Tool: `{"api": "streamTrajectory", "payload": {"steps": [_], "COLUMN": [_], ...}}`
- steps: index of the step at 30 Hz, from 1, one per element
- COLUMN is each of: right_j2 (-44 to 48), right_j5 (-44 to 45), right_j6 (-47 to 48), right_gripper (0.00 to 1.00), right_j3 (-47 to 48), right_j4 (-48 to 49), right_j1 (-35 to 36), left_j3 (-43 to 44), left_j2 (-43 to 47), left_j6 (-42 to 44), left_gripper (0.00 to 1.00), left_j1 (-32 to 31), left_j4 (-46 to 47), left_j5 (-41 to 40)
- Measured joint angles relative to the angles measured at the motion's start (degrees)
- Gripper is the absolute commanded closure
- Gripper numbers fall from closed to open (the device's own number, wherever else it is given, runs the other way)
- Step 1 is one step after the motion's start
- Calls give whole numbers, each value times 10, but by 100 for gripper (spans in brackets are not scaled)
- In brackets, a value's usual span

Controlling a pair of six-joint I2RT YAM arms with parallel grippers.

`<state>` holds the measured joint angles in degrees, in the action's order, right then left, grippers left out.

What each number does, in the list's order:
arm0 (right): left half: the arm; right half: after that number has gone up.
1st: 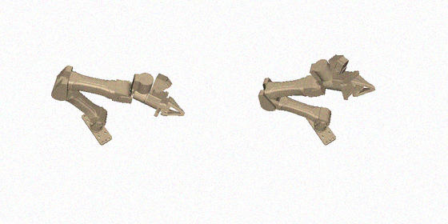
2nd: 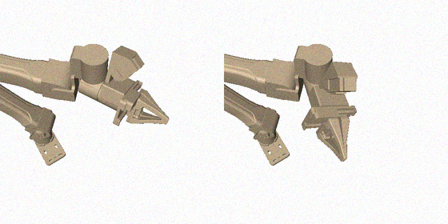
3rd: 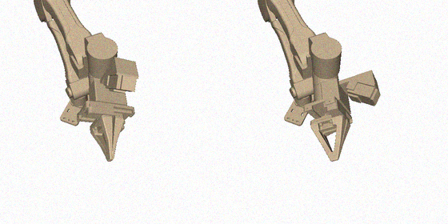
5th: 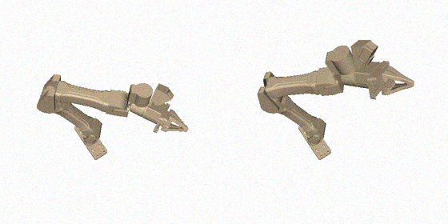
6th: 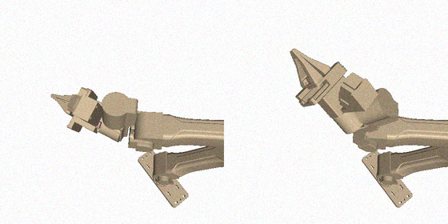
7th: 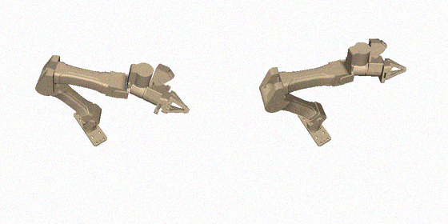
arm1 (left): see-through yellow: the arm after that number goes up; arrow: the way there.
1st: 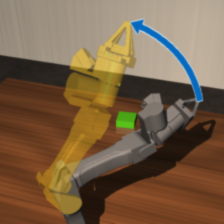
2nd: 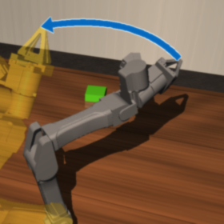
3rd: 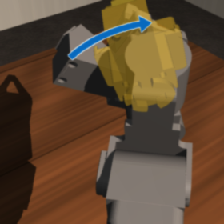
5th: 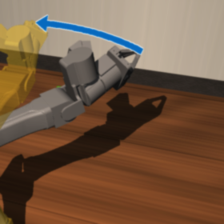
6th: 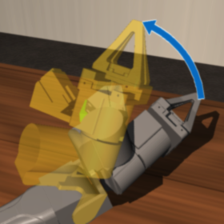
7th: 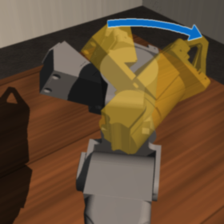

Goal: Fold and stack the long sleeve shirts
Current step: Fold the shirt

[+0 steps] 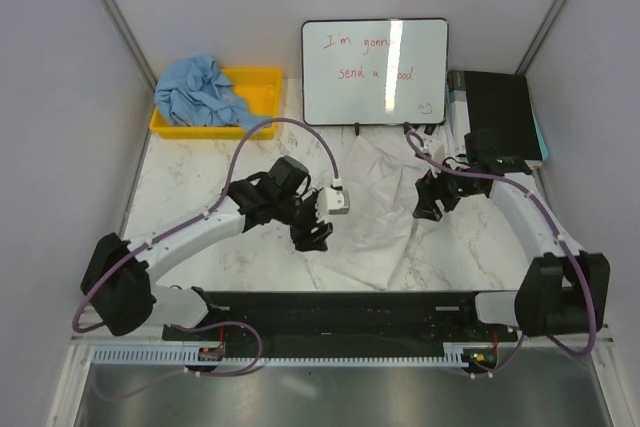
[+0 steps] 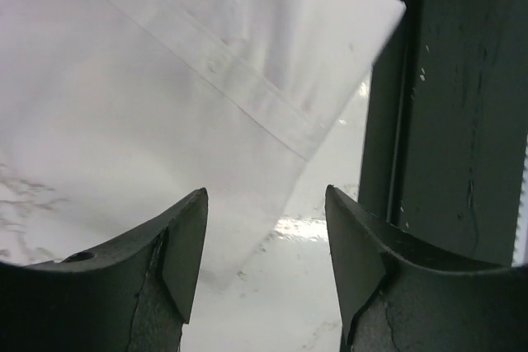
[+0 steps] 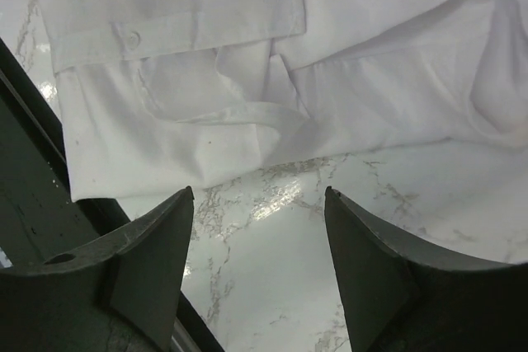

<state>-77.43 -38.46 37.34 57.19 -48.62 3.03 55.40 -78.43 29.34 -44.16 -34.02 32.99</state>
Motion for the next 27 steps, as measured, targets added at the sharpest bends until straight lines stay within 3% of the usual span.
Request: {"api": "streamTrajectory", "payload": {"steps": [4, 7, 15, 27], "right_j2": [102, 124, 103, 57], "right_j5": [-9, -19, -16, -3], "right_j6": [-44, -82, -158, -171], "right_gripper": [46, 60, 63, 62], "right_j3": [-14, -20, -41, -38], "right_j4": [15, 21, 23, 23], "right_j1": [-23, -28, -28, -46], "left_j3": [4, 38, 110, 200], "left_j2": [30, -37, -215, -313], "left_j6": [-64, -121, -184, -184], "left_gripper": [37, 39, 41, 38], "left_j1": [-7, -38, -111, -144], "left_j4": [103, 159, 236, 274], "left_j5": [-63, -141, -293, -400]}}
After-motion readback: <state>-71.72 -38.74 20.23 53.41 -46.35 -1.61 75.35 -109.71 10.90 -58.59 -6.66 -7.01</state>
